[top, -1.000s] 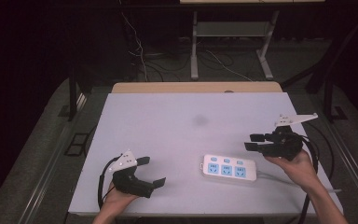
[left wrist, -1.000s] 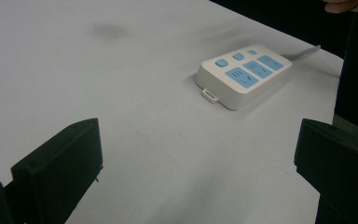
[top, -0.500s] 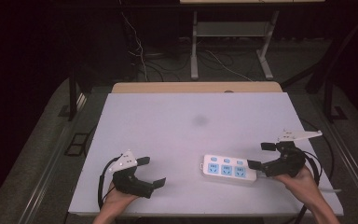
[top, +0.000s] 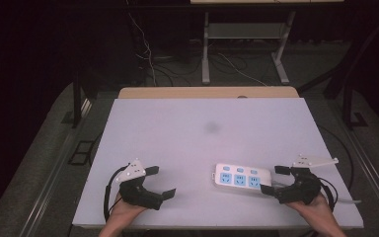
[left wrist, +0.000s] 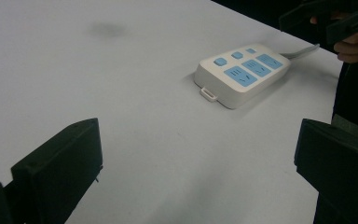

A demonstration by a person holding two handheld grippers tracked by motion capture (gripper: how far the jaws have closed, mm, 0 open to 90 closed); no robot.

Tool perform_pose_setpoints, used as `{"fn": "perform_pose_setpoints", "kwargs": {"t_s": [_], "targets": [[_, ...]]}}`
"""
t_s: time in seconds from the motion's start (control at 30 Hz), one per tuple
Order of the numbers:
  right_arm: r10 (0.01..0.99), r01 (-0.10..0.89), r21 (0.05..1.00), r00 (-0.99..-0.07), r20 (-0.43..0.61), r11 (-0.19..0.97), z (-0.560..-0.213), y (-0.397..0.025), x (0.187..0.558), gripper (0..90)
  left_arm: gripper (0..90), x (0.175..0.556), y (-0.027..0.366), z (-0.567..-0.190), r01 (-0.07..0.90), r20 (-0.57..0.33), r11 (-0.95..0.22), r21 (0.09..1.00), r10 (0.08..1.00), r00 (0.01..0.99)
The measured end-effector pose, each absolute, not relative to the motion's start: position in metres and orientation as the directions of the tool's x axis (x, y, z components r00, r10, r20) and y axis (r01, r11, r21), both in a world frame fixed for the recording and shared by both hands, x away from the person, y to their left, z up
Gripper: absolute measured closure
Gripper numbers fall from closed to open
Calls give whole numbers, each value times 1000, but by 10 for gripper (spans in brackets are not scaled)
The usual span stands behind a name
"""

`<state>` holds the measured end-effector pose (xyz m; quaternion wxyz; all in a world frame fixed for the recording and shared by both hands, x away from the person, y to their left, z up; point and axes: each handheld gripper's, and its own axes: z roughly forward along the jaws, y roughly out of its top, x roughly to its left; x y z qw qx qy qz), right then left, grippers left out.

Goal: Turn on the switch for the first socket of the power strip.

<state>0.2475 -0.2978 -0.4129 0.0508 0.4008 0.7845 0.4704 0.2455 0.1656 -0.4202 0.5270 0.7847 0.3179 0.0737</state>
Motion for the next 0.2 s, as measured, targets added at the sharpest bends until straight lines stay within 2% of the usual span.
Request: {"fn": "perform_pose_setpoints", "kwargs": {"t_s": [0.2], "targets": [[680, 571, 783, -678, 280, 247, -422, -293, 240, 0, 0, 247, 166, -421, 427, -222, -244, 870, 579, 784]]}}
